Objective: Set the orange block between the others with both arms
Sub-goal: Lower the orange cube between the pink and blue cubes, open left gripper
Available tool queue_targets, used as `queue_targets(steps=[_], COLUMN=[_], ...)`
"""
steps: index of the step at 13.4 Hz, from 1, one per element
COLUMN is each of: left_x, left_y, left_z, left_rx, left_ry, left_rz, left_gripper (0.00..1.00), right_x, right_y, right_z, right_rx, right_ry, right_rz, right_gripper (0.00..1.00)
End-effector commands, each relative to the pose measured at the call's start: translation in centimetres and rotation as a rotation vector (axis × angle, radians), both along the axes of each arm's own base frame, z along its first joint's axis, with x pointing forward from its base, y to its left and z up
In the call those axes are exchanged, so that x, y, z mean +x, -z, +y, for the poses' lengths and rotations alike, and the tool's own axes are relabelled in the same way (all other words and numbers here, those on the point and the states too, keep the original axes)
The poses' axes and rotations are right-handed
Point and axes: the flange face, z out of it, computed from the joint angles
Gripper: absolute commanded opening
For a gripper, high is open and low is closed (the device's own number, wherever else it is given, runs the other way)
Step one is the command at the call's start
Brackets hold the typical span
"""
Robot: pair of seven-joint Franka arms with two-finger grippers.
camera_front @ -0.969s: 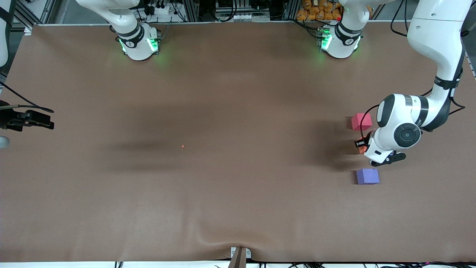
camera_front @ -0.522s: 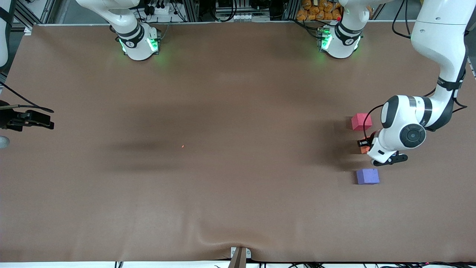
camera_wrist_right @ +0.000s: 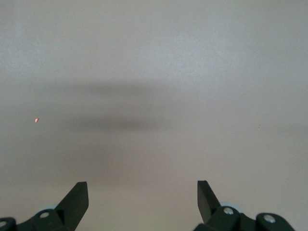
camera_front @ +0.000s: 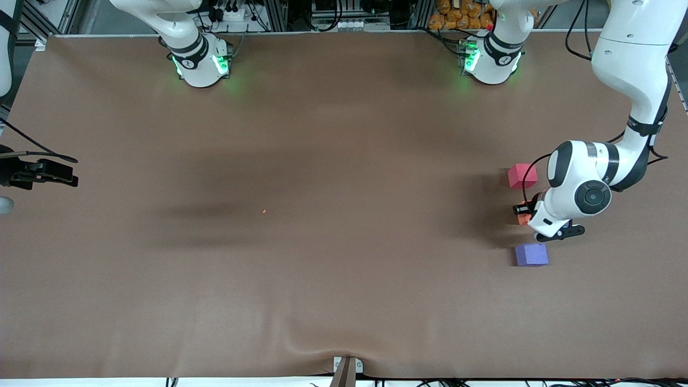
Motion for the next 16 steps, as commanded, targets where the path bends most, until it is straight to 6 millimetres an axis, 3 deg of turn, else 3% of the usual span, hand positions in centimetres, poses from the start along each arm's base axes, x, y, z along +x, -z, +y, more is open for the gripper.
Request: queue_targets(steps=[1,6,7,8,9,11,13,16], left_x=[0.2,0.2,0.2,0.2,0.1,0.4,0.9,1.9], left_y=[-0.1,0.1,0.3,0.3,0.3,-0.6,-3.2,-10.0], left_z=[-0.9,-1.0,-1.0,-1.1,-1.2,-1.6,-2.8,-4.2], left_rx=[-0.031,-0.034,-0.034,-0.034,-0.034,-0.032,-0.037,-0.030], left_ry=[-0.001,0.002,0.002,0.003,0.009,0.013,0.032,0.060], left_rz=[-0.015,-0.021,-0.018,-0.018,-0.016,-0.032,-0.071,-0.183], left_gripper=[0.00,0.00,0.05,0.60,1.00,1.00,1.00,1.00], right_x=[-0.4,-0.4,-0.4,-0.4,-0.4,-0.5,-0.4,-0.6], right_y=[-0.8,-0.8,-0.8,-0.8,-0.8,-1.1,-1.7,-1.6], right_z=[-0.3,0.1,0.0,-0.2,-0.1,-0.2,-0.2,-0.4], right_rx=[-0.013,-0.013,-0.013,-0.012,-0.012,-0.011,-0.008,-0.008], right_ry=[-0.006,-0.011,-0.009,-0.006,-0.008,-0.008,-0.006,-0.001], right_rz=[-0.001,0.001,-0.001,-0.001,-0.001,-0.006,-0.017,-0.006], right_gripper=[1.00,1.00,1.00,1.00,1.00,1.00,1.00,1.00])
